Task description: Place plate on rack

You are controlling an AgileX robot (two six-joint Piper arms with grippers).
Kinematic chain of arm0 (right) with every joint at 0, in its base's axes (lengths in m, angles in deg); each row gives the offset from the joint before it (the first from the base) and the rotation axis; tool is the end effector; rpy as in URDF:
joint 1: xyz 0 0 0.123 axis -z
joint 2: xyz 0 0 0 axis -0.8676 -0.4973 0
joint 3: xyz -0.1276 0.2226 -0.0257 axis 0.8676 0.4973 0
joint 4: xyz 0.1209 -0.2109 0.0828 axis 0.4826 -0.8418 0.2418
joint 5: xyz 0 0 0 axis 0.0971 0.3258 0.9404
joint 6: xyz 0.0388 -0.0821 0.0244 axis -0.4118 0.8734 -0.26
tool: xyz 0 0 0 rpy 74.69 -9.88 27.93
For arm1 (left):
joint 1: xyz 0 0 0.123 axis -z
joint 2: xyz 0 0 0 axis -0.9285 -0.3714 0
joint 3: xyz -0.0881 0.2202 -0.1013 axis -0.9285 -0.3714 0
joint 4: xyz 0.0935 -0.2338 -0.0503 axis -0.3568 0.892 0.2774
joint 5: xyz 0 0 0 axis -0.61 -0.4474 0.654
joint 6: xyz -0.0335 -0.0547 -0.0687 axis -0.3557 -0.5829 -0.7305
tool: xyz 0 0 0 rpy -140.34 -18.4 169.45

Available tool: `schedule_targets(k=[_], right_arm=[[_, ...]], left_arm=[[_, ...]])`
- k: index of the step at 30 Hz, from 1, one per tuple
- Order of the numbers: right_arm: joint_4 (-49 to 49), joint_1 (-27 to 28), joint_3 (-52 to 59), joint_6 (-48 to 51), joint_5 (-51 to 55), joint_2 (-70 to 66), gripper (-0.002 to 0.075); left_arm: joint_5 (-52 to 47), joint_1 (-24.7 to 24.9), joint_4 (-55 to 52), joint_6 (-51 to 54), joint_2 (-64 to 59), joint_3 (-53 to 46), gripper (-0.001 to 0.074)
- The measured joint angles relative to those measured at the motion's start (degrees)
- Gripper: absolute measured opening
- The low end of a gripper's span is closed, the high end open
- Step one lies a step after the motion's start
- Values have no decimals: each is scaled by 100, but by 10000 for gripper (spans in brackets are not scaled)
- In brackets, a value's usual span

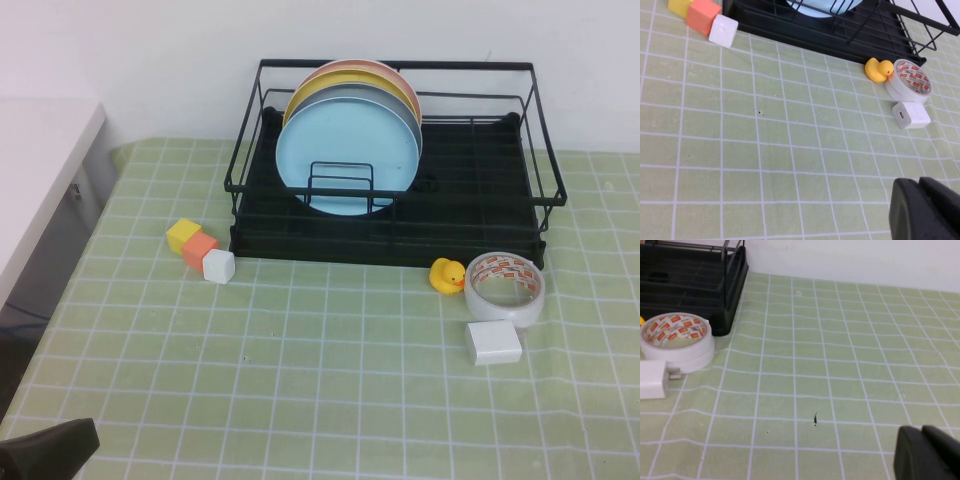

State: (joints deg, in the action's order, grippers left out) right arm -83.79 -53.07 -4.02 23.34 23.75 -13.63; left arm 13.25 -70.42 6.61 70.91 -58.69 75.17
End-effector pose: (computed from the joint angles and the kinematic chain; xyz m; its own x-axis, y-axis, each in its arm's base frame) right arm 0.0877 -0.0153 0.1757 -0.2706 -0.0995 -0.9575 0.1330 0.9812 -0.1395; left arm 0.1196 -0.0416 0.2572 -0.5623 -0.2498 -0.7883 0.2598 0.8517 -0.4552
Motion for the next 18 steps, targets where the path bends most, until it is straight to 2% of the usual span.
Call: schedule_targets(k=[12,18], right_arm=[[-3,0,0,0,9,0,9],[-3,0,0,0,13,0,9]], left_arm=[[0,9,0,0,0,0,0],[80,508,170,0,126,-139,0]])
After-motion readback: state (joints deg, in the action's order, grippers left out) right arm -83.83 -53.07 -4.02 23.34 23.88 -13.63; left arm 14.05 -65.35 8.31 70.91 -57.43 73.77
